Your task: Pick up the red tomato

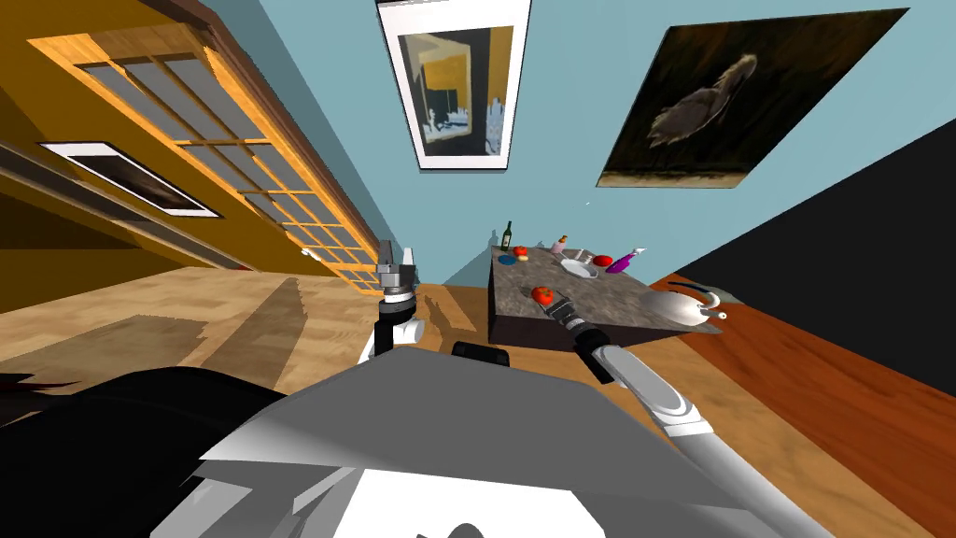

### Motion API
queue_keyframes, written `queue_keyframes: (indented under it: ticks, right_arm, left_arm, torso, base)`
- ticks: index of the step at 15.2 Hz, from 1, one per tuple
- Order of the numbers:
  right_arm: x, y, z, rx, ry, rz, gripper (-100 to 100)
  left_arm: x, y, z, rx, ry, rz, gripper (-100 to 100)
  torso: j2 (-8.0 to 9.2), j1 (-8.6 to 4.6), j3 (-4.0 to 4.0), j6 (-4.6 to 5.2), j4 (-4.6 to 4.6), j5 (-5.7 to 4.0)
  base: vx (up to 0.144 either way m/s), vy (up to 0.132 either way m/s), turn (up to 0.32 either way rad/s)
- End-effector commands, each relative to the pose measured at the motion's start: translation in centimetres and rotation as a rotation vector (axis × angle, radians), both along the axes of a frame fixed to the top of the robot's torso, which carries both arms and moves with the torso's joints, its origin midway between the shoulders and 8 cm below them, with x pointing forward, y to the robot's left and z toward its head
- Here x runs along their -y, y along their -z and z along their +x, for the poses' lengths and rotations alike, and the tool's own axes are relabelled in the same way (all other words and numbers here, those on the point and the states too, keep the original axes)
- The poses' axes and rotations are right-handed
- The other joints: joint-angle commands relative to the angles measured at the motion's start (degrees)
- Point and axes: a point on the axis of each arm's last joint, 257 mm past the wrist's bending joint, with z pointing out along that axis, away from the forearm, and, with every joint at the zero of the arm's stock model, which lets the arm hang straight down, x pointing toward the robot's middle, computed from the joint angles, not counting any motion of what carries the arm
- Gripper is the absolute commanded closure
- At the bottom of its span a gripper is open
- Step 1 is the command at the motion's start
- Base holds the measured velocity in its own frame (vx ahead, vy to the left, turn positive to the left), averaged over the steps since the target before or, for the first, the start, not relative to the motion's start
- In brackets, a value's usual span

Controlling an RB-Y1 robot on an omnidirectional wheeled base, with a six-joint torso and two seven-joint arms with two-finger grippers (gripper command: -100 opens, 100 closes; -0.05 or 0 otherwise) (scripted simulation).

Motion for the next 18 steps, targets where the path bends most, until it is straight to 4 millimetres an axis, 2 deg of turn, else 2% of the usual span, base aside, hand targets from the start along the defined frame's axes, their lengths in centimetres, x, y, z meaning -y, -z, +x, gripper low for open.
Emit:
queue_keyframes:
  ticks: [1,6,9,10,15,16,17,18]
  right_arm:
    - [0.9,0.9,-0.2,-0.008,-0.009,-0.08,-100]
    - [3.1,3.9,-1.5,-0.055,-0.03,-0.245,-100]
    - [2.9,3.7,-1.5,-0.052,-0.031,-0.236,-100]
    - [2.9,3.7,-1.5,-0.051,-0.03,-0.236,100]
    - [2.9,3.8,-1.5,-0.053,-0.031,-0.235,100]
    - [4.2,4.0,-1.2,-0.067,-0.017,-0.243,-100]
    - [4.2,4.0,-1.2,-0.067,-0.017,-0.243,-100]
    - [5.0,4.1,-1.1,-0.075,-0.008,-0.25,-100]
  left_arm:
    - [0.0,0.0,0.0,0.0,0.0,0.0,0]
    - [0.0,0.0,0.0,0.0,0.0,0.0,0]
    - [0.0,0.0,0.0,0.0,0.0,0.0,0]
    - [0.0,0.0,0.0,0.0,0.0,0.0,0]
    - [0.0,0.0,0.0,0.0,0.0,0.0,0]
    - [0.0,0.0,0.0,0.0,0.0,0.0,0]
    - [0.0,0.0,0.0,0.0,0.0,0.0,0]
    - [0.0,0.0,0.0,0.0,0.0,0.0,0]
  torso:
    - [0.0,0.0,0.0,0.0,0.0,0.0]
    - [-0.09,-0.05,-0.05,-0.01,-0.02,0.0]
    - [-0.07,0.0,-0.04,0.03,-0.02,0.0]
    - [-0.04,0.04,-0.02,0.03,-0.01,0.01]
    - [-0.01,0.07,0.01,0.03,0.03,0.04]
    - [-0.01,0.07,0.01,0.03,0.03,0.04]
    - [0.0,0.05,0.01,0.01,0.03,0.03]
    - [0.0,0.03,0.01,-0.01,0.03,0.04]
  base:
    - [0.01,-0.02,0.116]
    - [0.025,-0.028,0.195]
    - [0.017,-0.013,0.012]
    - [0.0,0.0,0.0]
    - [0.0,0.0,0.0]
    - [-0.007,-0.004,0.096]
    - [-0.012,-0.006,0.115]
    - [-0.016,-0.01,0.136]
